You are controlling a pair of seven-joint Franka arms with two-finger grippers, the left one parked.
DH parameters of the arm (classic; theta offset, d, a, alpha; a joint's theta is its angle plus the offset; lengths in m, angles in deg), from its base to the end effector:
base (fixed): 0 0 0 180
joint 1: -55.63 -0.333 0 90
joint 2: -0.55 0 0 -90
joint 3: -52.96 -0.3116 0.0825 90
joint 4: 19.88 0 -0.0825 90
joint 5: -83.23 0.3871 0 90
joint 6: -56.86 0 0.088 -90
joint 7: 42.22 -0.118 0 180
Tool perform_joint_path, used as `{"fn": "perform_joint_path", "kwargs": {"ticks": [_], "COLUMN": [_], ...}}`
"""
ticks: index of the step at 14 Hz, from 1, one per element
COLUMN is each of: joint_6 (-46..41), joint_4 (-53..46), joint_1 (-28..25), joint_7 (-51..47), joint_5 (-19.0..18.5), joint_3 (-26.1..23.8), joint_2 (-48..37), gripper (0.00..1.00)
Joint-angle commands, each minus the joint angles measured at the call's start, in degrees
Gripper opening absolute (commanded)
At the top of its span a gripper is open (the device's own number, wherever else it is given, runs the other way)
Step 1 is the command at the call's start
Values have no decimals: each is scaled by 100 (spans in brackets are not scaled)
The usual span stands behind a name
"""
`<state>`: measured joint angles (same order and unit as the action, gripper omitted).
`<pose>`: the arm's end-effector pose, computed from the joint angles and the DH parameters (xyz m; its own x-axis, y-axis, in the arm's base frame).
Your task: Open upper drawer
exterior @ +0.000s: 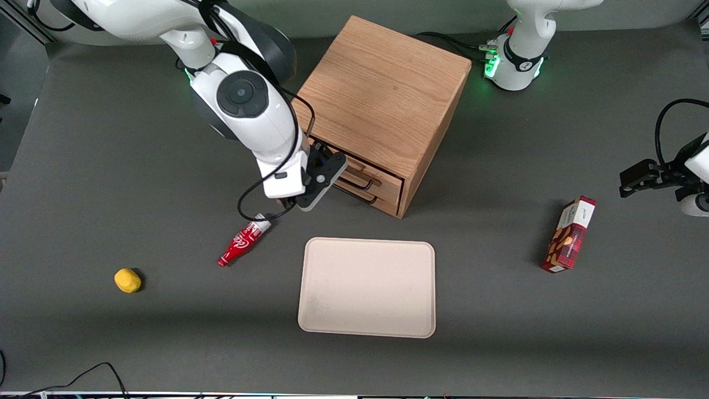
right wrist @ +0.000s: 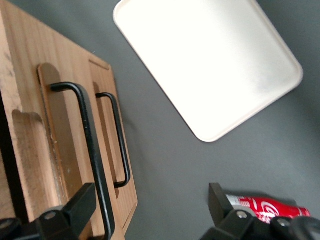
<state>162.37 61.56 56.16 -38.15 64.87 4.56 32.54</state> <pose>0.5520 0.4104 0.4427 0.6238 0.7798 0.0527 0.7806 -0.6182 -0.0918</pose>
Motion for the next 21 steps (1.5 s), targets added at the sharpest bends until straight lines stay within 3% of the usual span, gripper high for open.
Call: {"fn": "perform_joint_path", "kwargs": {"ticks": [1, 9, 14, 17, 21], "joint_6": [66, 778, 840, 1479, 2307], "joint_4": [117, 135, -251, -357, -384], "joint_1": [18, 35, 27, 79, 71], "joint_7": [183, 673, 1709, 2439, 2494], "joint_5": [-45, -71, -115, -106, -80], "joint_3": [-161, -38, 523, 989, 1395], "joint_2": [183, 711, 711, 720, 869], "gripper": [100, 100, 100, 100, 100]}}
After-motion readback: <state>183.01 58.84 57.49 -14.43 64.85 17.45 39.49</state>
